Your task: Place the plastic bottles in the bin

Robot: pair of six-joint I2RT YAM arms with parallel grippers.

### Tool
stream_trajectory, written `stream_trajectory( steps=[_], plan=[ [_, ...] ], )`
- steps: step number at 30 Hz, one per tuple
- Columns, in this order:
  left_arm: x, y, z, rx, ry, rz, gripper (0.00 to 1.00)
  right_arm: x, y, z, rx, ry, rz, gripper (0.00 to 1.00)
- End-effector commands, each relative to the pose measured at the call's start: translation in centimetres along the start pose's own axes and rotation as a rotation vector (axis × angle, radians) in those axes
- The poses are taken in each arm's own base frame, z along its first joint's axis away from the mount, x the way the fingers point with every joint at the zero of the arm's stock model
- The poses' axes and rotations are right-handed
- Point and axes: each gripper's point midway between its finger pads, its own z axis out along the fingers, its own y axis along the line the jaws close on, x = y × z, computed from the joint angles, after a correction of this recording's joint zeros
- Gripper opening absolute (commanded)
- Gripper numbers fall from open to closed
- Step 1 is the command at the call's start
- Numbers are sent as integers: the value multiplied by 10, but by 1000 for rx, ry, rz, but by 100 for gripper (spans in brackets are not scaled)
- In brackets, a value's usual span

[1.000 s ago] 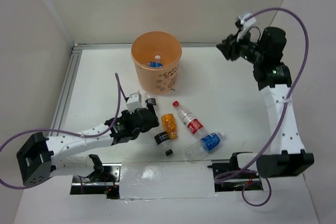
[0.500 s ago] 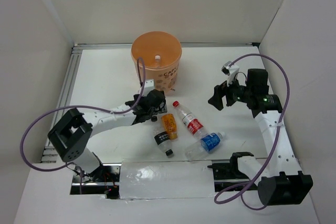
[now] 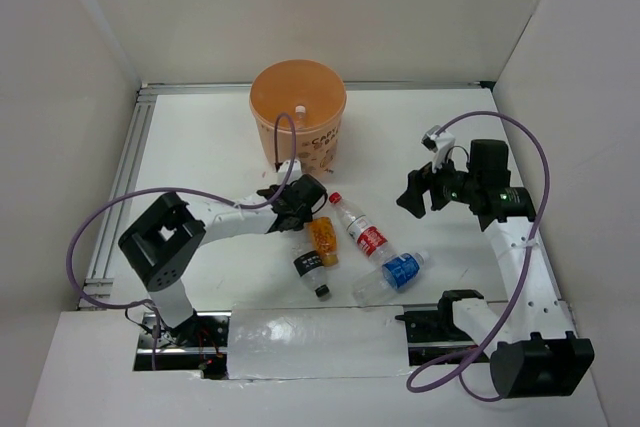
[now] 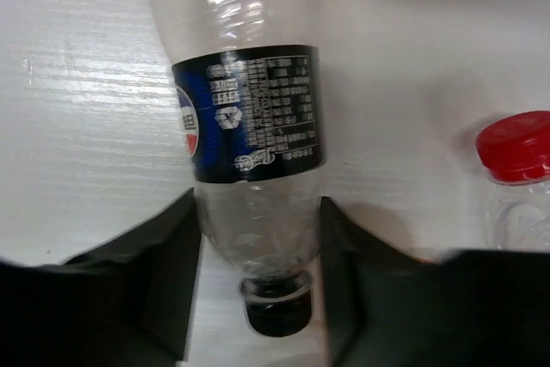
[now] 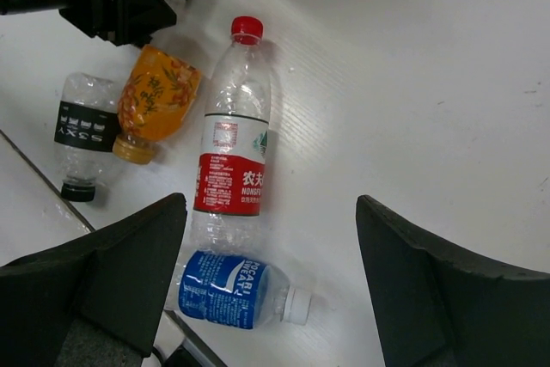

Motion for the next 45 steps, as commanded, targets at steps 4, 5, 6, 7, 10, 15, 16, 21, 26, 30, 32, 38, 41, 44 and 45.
stream_trajectory(
  steps=[4, 5, 6, 7, 10, 15, 16, 21, 26, 30, 32, 38, 41, 44, 45],
  plan=[
    [-5, -14, -23, 31, -57, 10, 31, 11, 6, 3, -48, 10, -41, 84],
    [-6, -13, -37, 56, -65, 0, 25, 14, 7, 5, -61, 15, -50, 83],
    [-3, -20, -52, 88, -91, 20, 22, 19, 7, 8, -76, 25, -63, 83],
    [-1, -25, -66, 128, -100, 26, 20, 20, 10, 8, -90, 27, -57, 83],
    [-14, -28, -119, 230, -177, -8, 18, 27, 9, 12, -105, 37, -65, 82],
    [-35, -29, -208, 399, -247, -74, 7, 27, 8, 23, -129, 26, -73, 81],
    [-44, -32, -224, 441, -264, -81, 5, 27, 8, 23, -129, 26, -73, 81],
    [-119, -56, -300, 606, -457, -28, 5, 26, 9, 29, -166, 19, -74, 78],
    [-223, -75, -348, 575, -740, -91, 8, 26, 16, 33, -199, 13, -71, 75],
    [-285, -65, -310, 504, -769, -223, 8, 26, 22, 35, -217, 18, -72, 75],
    [-311, -58, -274, 426, -766, -251, 10, 28, 24, 37, -210, 36, -89, 76],
    [-336, -60, -196, 324, -658, -214, 33, 24, 25, 46, -191, 85, -103, 81],
    [-335, -67, -162, 307, -594, -185, 69, 23, 24, 52, -190, 116, -87, 82],
    [-334, -68, -140, 287, -556, -166, 87, 29, 24, 61, -180, 164, -69, 82],
    [-335, -68, -143, 287, -557, -167, 89, 34, 24, 65, -182, 187, -65, 82]
  ],
)
